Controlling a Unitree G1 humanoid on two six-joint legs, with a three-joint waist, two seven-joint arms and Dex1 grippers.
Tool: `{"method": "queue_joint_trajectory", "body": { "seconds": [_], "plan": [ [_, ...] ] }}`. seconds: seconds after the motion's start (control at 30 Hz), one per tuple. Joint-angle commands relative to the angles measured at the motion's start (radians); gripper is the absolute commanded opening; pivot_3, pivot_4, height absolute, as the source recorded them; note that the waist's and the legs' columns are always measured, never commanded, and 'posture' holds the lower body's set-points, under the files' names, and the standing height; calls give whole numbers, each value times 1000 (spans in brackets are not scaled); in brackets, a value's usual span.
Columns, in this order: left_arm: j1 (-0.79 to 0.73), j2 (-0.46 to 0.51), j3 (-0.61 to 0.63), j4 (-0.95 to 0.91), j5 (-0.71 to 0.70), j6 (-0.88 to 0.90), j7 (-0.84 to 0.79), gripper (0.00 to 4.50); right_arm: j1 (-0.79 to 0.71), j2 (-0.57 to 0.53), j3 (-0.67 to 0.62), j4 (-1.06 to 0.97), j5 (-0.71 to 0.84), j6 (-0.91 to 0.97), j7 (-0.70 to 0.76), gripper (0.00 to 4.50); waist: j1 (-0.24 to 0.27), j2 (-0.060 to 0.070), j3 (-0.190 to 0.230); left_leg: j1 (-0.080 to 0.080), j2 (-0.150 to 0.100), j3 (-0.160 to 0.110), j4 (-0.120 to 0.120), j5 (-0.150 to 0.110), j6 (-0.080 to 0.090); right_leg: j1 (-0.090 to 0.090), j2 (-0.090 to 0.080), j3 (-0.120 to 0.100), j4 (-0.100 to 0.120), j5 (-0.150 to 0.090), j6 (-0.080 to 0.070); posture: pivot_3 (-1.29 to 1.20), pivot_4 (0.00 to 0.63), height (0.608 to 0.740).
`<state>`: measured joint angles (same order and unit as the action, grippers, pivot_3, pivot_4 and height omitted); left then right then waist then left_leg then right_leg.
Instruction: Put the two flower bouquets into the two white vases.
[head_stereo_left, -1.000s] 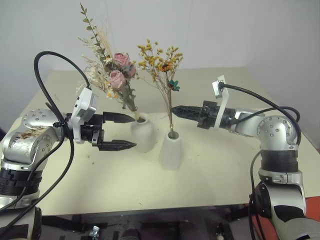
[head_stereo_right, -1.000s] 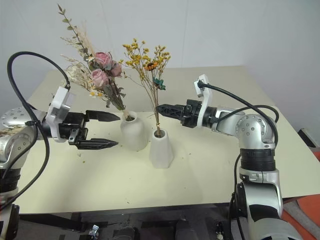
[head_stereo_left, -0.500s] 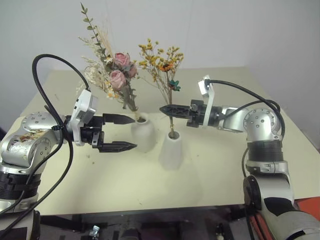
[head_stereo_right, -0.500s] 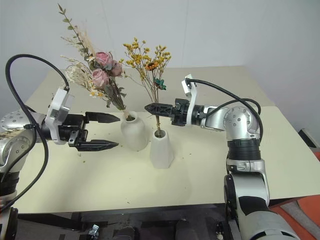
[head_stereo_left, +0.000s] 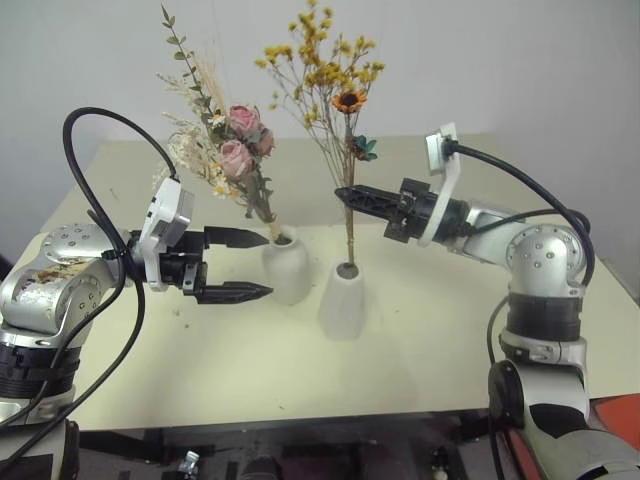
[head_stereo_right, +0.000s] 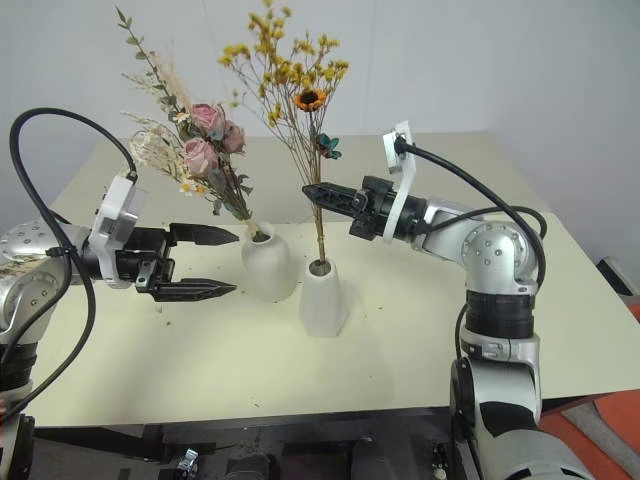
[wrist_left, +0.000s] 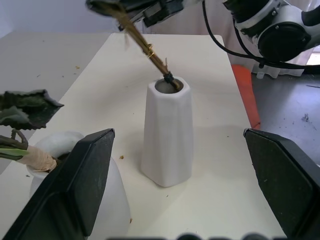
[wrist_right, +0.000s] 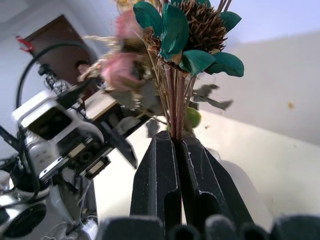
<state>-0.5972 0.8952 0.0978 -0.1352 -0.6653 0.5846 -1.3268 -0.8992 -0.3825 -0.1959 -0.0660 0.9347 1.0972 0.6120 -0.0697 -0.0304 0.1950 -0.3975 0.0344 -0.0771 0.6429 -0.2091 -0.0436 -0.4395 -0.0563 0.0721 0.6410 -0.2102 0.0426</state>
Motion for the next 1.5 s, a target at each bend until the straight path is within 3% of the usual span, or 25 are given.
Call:
{"method": "queue_joint_trajectory", "body": {
  "seconds": [0.03, 0.23, 0.97, 1.07, 1.43, 1.5],
  "plan": [
    [-26, 6, 12, -1, 1, -16, -5, 4500, 34, -13, 11, -121, -14, -87, 29, 75, -1, 0, 0, 0, 0, 0, 0, 0, 0, 0, 0, 0, 0, 0, 0, 0, 150, 740],
    [-38, 5, 3, 12, 5, -20, -13, 4500, 107, 18, 28, -211, -60, -225, 26, 75, -1, 0, 0, 0, 0, 0, 0, 0, 0, 0, 0, 0, 0, 0, 0, 0, 150, 740],
    [-56, 1, -5, 30, 13, -25, -30, 4500, 318, 62, 158, -242, -279, -588, 114, 75, 0, 0, 0, 1, 0, 0, 0, 0, 0, 0, 0, 0, 0, 0, 0, 0, 150, 740],
    [-58, 3, -4, 32, 14, -23, -31, 4500, 324, 69, 155, -241, -271, -596, 114, 770, -1, 0, 0, 1, 0, 0, 0, 0, 0, 0, 0, 0, 1, 0, 0, 0, 150, 740],
    [-82, 9, -11, 63, 25, -25, -44, 4500, 389, 2, 111, -300, -263, -625, 137, 4433, 1, 0, 0, 1, 0, 0, 0, 0, 0, 0, 0, 0, 0, 0, 0, 0, 150, 740],
    [-86, 7, -14, 65, 26, -24, -46, 4500, 401, -31, 100, -310, -259, -619, 151, 4433, 2, 0, 0, 1, 0, 0, 0, 0, 0, 0, 0, 0, 0, 0, 0, 0, 150, 740]
  ]
}}
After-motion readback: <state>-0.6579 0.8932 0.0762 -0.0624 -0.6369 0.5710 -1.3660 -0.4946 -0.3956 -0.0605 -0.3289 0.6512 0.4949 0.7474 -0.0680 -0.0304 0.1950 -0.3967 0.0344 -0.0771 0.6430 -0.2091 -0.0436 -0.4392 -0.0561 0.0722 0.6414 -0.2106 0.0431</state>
